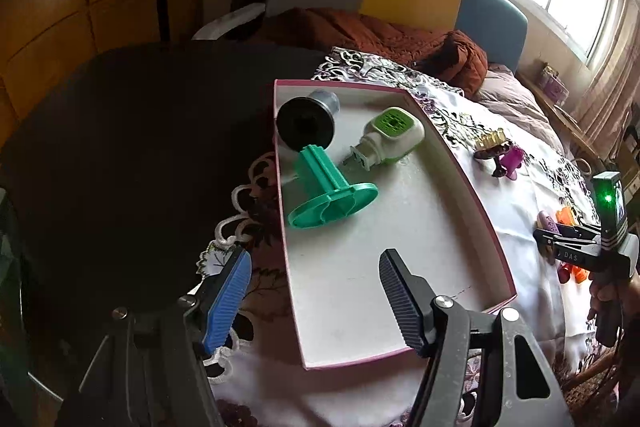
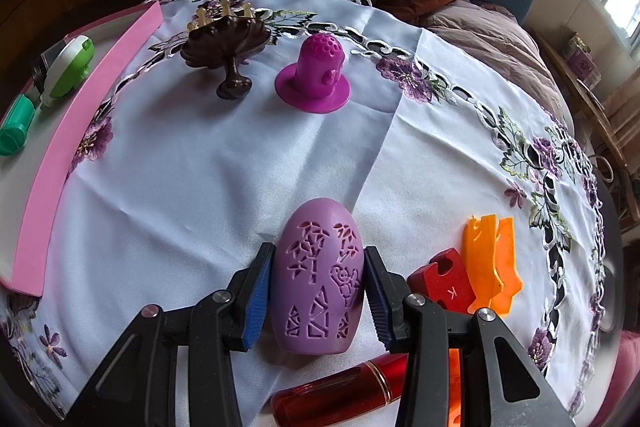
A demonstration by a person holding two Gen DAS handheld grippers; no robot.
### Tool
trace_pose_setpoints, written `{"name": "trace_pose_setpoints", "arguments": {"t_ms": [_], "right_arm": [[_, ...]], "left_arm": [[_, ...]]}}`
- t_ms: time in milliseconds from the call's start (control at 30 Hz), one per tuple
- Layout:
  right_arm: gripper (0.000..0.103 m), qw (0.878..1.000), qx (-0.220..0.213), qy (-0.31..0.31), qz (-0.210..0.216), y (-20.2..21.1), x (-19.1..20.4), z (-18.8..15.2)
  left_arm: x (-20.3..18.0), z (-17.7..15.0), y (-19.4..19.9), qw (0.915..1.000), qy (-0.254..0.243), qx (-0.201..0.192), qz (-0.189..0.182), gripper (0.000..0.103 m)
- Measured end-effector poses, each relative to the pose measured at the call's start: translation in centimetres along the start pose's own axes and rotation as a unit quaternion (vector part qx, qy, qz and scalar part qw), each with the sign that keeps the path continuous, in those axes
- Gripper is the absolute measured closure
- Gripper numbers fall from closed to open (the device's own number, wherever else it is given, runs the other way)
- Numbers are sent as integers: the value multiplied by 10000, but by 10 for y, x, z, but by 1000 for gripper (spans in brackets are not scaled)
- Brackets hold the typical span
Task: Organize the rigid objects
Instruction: 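Withdraw the left tool from the tray while the right tool holds the purple egg, then carry the purple egg-shaped soap into the pink tray and open the right tool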
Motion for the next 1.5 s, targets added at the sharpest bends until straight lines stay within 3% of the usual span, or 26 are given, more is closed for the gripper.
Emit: {"name": "trace_pose_setpoints", "arguments": {"t_ms": [367,567,800,1000,1267,1500], "right_arm": [[59,10000,19,-67,21,0,1,0],[59,9989,215,-344,250,-3,-4,2],[60,9985,240,-394,311,4,10,1],[60,9984,132,-328,437,16,29,4],[60,9929,-503,284,1040,65,109,33],[60,9814,-623,1184,1378,79,201,56]], "left_arm": [[25,-5,4,9997,242,19,-2,36],[51,-8,5,9976,689,91,-41,37],[61,-11,7,9974,721,67,-71,37],[47,-13,7,9984,523,75,-177,37],[14,-16,8,9993,-44,75,-364,37],[12,-20,7,9990,-21,145,-428,37]]}}
Point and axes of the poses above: each gripper's, at about its wrist camera, not at the fingertips, and y roughly against the way its jaws point, x to its left, z to its top, the point moved 7 cm from there along -y, roughly the way its jaws point, and after that the axes turned 8 degrees about x, right-handed, at the moved point
